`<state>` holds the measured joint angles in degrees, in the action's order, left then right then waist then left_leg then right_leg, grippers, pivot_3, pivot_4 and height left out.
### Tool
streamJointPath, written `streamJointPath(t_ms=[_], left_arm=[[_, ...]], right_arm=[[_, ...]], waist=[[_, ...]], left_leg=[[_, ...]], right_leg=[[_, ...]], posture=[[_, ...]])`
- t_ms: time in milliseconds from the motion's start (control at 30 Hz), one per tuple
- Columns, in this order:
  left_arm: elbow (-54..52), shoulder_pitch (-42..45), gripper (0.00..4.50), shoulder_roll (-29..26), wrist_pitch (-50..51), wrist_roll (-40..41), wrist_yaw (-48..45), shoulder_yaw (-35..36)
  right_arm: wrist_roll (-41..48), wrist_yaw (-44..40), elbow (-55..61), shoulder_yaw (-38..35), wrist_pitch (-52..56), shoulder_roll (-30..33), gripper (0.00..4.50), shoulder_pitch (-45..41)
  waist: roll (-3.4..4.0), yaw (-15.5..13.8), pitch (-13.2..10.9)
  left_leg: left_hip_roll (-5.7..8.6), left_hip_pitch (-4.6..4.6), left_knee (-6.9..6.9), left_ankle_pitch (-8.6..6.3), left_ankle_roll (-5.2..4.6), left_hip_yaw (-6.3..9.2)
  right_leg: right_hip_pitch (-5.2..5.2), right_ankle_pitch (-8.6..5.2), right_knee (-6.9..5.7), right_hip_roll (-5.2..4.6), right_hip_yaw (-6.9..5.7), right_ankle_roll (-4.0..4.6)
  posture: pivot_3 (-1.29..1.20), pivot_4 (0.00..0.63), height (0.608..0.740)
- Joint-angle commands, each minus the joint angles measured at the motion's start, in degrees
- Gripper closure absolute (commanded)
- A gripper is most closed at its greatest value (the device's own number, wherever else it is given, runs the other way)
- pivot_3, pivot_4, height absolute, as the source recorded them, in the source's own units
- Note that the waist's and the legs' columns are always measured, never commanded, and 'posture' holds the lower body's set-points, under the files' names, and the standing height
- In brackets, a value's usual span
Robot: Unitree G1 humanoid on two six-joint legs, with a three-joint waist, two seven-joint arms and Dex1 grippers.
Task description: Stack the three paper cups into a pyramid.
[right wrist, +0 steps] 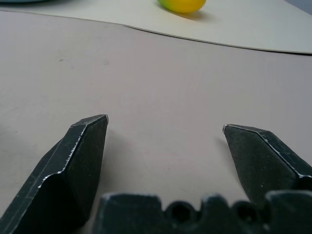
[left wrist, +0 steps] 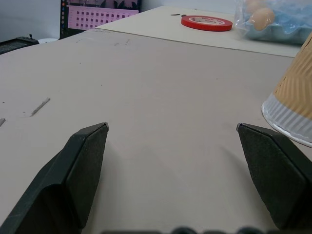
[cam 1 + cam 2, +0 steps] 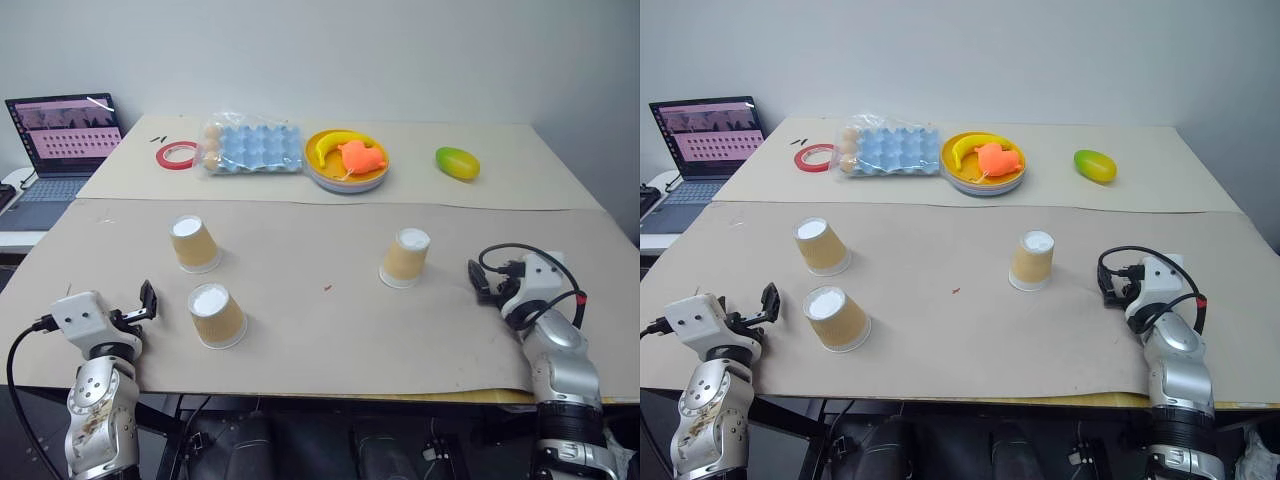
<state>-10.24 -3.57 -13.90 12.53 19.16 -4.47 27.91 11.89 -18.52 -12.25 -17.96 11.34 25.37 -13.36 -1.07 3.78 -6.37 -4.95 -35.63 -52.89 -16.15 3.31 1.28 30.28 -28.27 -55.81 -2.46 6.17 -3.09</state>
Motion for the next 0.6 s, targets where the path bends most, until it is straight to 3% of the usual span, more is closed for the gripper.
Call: streamJointPath(t_ms=[33, 133, 233, 300, 433, 600], left_arm=[[1.9, 0.2, 0.00, -0.6, 0.2, -0.5, -0.8, -1.1], [2.5, -0.1, 0.00, -1.0, 0.3, -0.2, -2.0, -1.1], [2.6, -0.7, 0.00, -1.4, 0.4, -0.1, -2.5, -0.8], [2.6, -0.9, 0.00, -1.6, 0.7, -0.1, -2.7, -0.9], [2.8, -1.1, 0.00, -1.7, 0.9, -0.3, -3.1, -1.4], [2.8, -0.8, 0.00, -1.5, 1.5, -0.3, -3.1, -2.2]], right_arm=[[-1.4, 1.8, -2.3, 1.3, 1.4, -1.0, 0.06, 0.6], [-0.5, 10.7, -0.8, -5.0, 2.2, -0.7, 0.06, -3.3], [6.2, 14.5, 5.6, -11.0, 5.6, -0.4, 0.06, -9.4], [13.5, 10.6, 11.6, -10.7, 10.7, -0.6, 0.06, -12.6], [26.3, -1.4, 26.3, -3.4, 23.2, 3.1, 0.06, -15.3], [39.7, -11.7, 35.4, 0.4, 32.5, 8.9, 0.06, -19.6]], waist=[[0.00, 0.0, 0.0], [0.09, -0.1, -0.1], [0.92, -0.6, -0.8], [1.36, -0.8, -0.9], [1.49, -1.1, -1.0], [1.45, -2.2, -1.3]], left_leg=[[0.00, 0.00, 0.00, 0.00, 0.00, 0.00], [0.00, 0.00, 0.00, 0.00, 0.00, 0.01], [0.11, -0.37, -0.11, 0.00, 0.01, -0.02], [0.25, -0.89, -0.08, 0.33, -0.54, -0.40], [0.16, -0.88, 0.37, 0.33, -0.71, -0.42], [0.17, -0.40, 1.00, 0.33, -0.72, 0.19]], right_leg=[[0.00, 0.00, 0.00, 0.00, 0.00, 0.00], [0.00, 0.00, 0.00, 0.00, 0.00, 0.00], [0.33, 0.00, -0.02, -0.03, 0.14, 0.00], [0.89, 0.26, -0.16, 0.00, 0.68, -0.28], [0.79, 0.42, -0.20, 0.28, 0.85, -0.53], [-0.08, 0.41, 0.69, 0.28, 0.06, -0.39]], posture=[[0.00, 0.150, 0.645], [0.00, 0.150, 0.645], [0.00, 0.150, 0.645], [0.00, 0.150, 0.645], [0.00, 0.150, 0.645], [0.00, 0.150, 0.645]])
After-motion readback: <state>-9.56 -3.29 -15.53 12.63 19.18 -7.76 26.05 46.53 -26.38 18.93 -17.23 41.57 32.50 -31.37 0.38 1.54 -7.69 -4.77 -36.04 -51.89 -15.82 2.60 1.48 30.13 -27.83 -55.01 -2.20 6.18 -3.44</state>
